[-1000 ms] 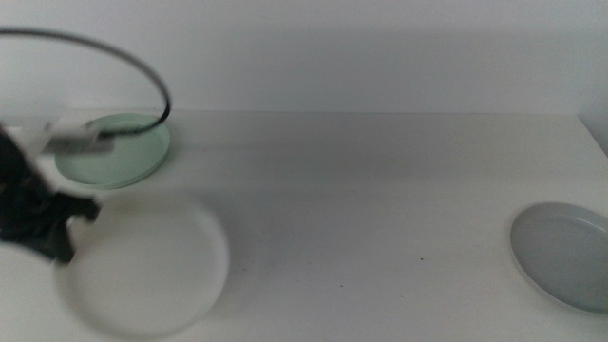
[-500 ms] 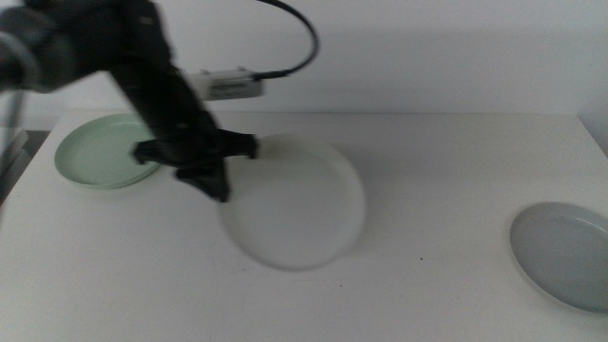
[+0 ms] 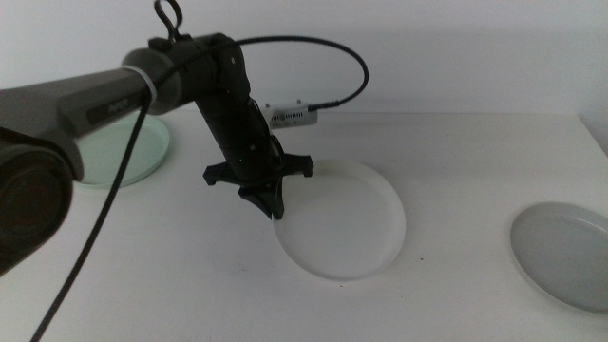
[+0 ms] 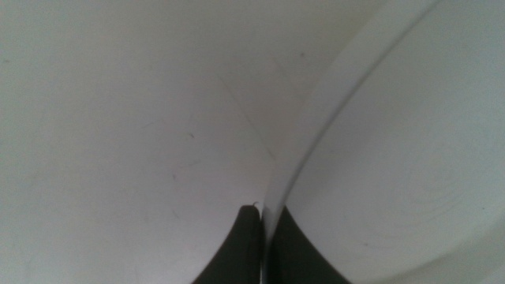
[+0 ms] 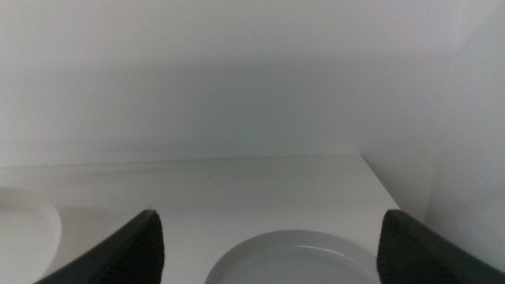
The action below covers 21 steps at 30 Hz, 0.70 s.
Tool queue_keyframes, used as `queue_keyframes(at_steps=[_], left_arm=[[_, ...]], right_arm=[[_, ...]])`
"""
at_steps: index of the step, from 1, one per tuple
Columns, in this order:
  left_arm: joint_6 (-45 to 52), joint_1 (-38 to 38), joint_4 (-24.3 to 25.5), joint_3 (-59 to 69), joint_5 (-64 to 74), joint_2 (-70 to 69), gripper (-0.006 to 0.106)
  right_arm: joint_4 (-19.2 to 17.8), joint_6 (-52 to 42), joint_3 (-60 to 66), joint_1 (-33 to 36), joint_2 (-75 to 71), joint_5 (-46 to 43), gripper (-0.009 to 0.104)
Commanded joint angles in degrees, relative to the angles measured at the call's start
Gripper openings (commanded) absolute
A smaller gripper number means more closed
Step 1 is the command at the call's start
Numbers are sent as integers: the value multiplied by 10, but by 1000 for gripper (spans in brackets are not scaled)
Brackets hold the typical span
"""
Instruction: Stack the three bowls on top of each other.
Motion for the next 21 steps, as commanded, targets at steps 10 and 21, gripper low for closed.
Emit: queue_keyframes(at_steps=[10,21], left_arm=[[0,-1,12,-6,-42,12,-2],[1,4,-9,-7,-56,36,6]], right_arm=[[-1,-6,2,-3,-3,-4,93],[-1,-6,2,-3,-3,-4,93]])
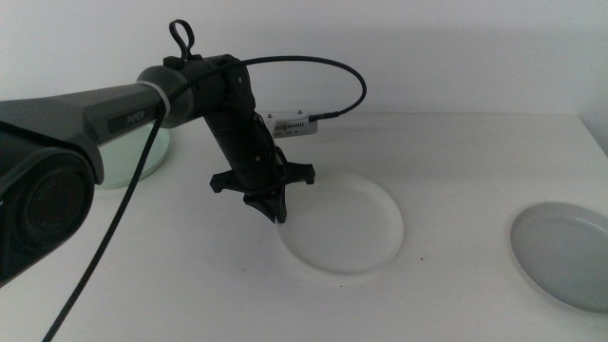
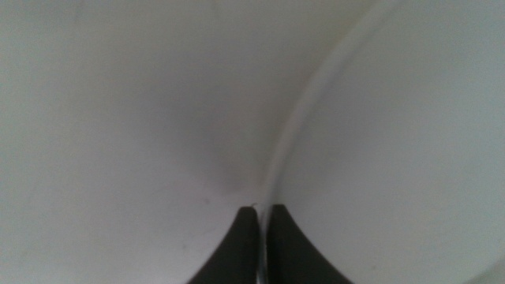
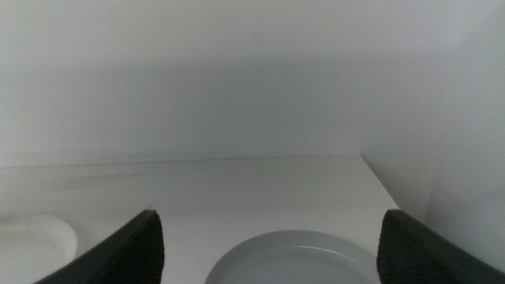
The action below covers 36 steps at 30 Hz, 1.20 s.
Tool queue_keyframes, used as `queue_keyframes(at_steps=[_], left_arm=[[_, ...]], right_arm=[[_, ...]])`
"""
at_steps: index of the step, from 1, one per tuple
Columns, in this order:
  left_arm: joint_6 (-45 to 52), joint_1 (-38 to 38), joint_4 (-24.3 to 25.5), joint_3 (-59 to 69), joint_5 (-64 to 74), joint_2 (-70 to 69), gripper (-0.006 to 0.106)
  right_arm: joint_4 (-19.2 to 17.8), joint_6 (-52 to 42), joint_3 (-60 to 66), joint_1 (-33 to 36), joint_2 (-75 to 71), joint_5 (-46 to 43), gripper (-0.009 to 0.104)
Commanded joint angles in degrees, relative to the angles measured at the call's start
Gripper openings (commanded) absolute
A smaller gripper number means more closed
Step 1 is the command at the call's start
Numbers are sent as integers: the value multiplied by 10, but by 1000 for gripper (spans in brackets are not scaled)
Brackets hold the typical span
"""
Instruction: Stack the three bowls on top of each other.
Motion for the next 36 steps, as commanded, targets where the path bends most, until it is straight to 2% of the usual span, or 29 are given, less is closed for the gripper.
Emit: queue_keyframes(at_steps=[1,2,5,9,10,14,21,24,31,36], left_arm=[[0,7,-13,-6,-8,-1,11],[1,9,-14,-7,-8,-1,16],[18,19,-16,-7,-11,-2,43],[51,43,-31,-13,17,-12,90],[57,52,-38,-18,32,-18,94],[56,89,-36,-26,49,-68,94],[11,135,131,-26,49,-186,94],[6,167,161,-26,49,-207,94],[30,255,159,-26,17,-185,94],[60,320,109,-68,-9,-128,94]], right_arm=[[-1,-6,2,-3,-3,-4,93],[-1,-6,2,-3,-3,-4,93],[-1,-6,2,-3,-3,-4,93],[-1,-6,2,-3,-3,-4,93],[-1,-6,2,-3,-3,-4,93],[-1,-6,2,-3,-3,-4,93],[-1,-6,2,-3,-3,-4,93],[-1,-6,2,-3,-3,-4,93],[-1,-6,2,-3,-3,-4,93],[-1,-6,2,-3,-3,-4,93]])
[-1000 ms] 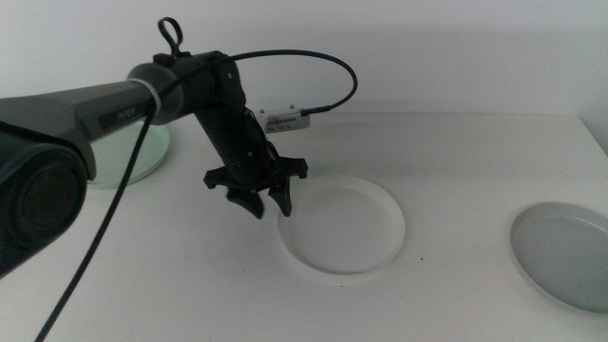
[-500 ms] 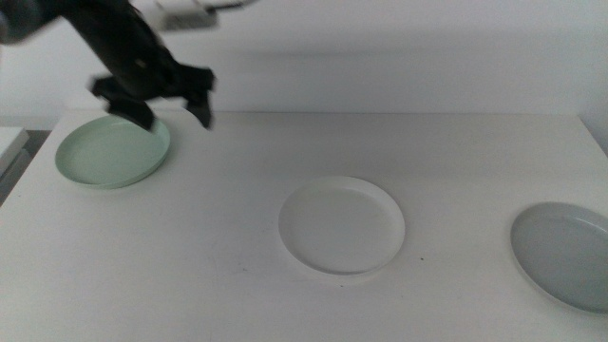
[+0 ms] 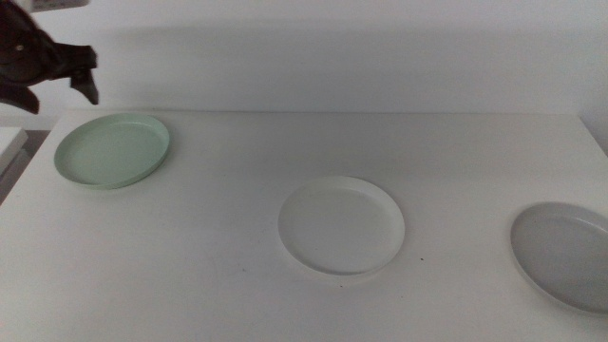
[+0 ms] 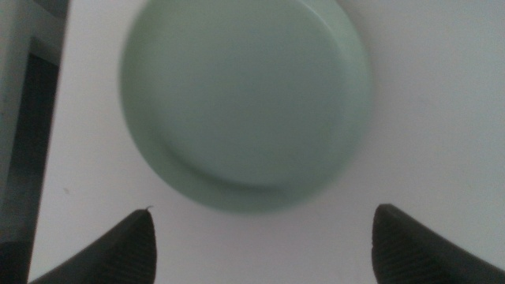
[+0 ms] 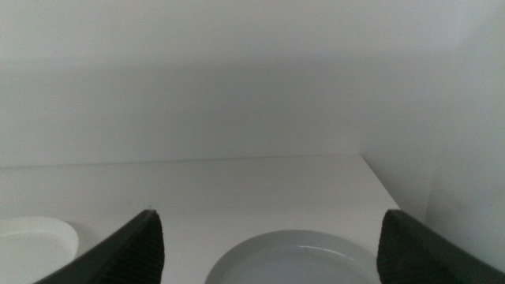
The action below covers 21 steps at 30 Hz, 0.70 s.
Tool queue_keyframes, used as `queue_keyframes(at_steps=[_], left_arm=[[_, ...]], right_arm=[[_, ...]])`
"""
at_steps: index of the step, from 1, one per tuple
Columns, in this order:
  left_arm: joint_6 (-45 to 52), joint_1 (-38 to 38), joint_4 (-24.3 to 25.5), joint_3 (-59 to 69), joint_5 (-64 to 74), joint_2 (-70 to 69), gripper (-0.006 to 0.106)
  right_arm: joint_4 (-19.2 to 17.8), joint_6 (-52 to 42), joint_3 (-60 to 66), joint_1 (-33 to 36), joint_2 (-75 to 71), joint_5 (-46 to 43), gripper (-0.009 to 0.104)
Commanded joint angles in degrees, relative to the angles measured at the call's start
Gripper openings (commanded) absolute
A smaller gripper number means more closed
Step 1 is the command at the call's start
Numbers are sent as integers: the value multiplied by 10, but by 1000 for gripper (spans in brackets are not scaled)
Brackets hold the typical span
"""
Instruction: Stack the three bowls on top of each other.
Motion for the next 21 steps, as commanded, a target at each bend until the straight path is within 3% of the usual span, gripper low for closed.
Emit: queue_keyframes(at_steps=[1,4,13,21], left_arm=[[27,28,-36,-31,-5,31,94],[49,50,-61,-83,8,83,94],[72,57,-46,-225,10,218,94],[85,59,-39,-257,-33,274,94]], right_arm=[[-1,-6,2,-3,-3,-4,93],[-1,-6,2,-3,-3,-4,93],[-1,-6,2,-3,-3,-4,93],[-1,-6,2,-3,-3,-4,93]])
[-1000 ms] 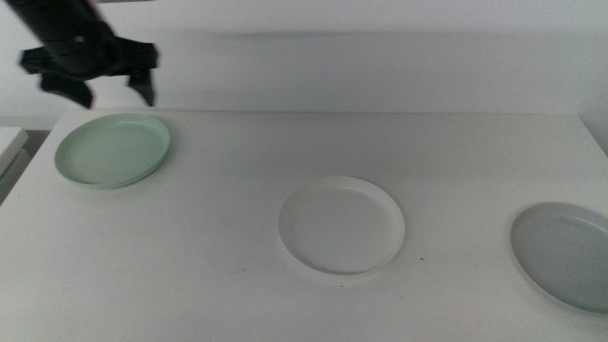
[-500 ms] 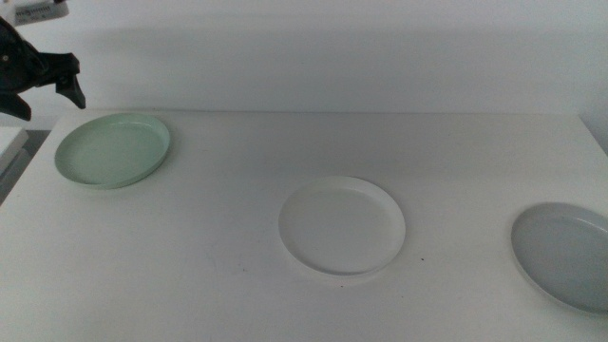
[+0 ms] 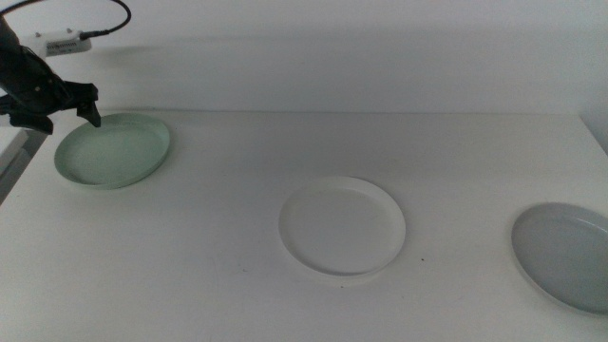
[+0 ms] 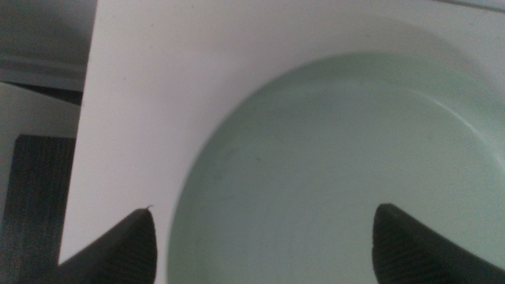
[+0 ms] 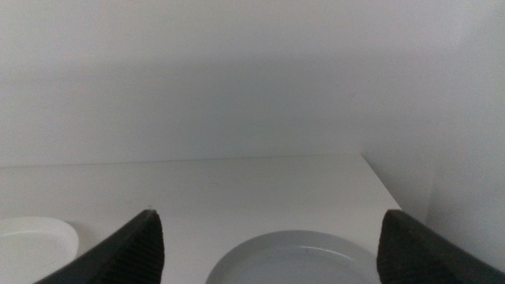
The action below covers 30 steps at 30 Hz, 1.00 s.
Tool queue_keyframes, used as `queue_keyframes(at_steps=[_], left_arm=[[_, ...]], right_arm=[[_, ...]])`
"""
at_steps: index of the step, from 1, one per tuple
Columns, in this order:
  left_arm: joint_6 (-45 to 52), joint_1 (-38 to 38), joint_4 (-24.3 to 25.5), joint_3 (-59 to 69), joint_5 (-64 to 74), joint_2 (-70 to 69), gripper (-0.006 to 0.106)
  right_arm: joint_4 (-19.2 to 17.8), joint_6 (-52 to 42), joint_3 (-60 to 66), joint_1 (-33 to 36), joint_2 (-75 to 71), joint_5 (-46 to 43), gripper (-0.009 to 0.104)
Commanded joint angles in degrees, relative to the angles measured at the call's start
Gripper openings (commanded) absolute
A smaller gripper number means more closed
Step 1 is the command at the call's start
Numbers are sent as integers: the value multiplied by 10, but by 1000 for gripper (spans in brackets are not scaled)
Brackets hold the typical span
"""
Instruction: Stack the three bowls on top of each other.
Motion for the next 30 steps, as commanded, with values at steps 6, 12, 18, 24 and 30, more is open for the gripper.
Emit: queue_keyframes(at_steps=[6,12,18,24,30], left_arm=[[6,15,5,-8,-9,20,94],[21,30,6,-8,-16,32,94],[34,32,-5,-8,-19,48,88],[49,33,-30,-8,-4,64,60],[49,33,-37,-8,2,62,11]], right_arm=[[-1,-6,2,-3,-3,-4,93],[-1,-6,2,-3,-3,-4,93],[-1,-6,2,-3,-3,-4,93],[-1,-6,2,-3,-3,-4,93],[-1,-6,2,-3,-3,-4,93]])
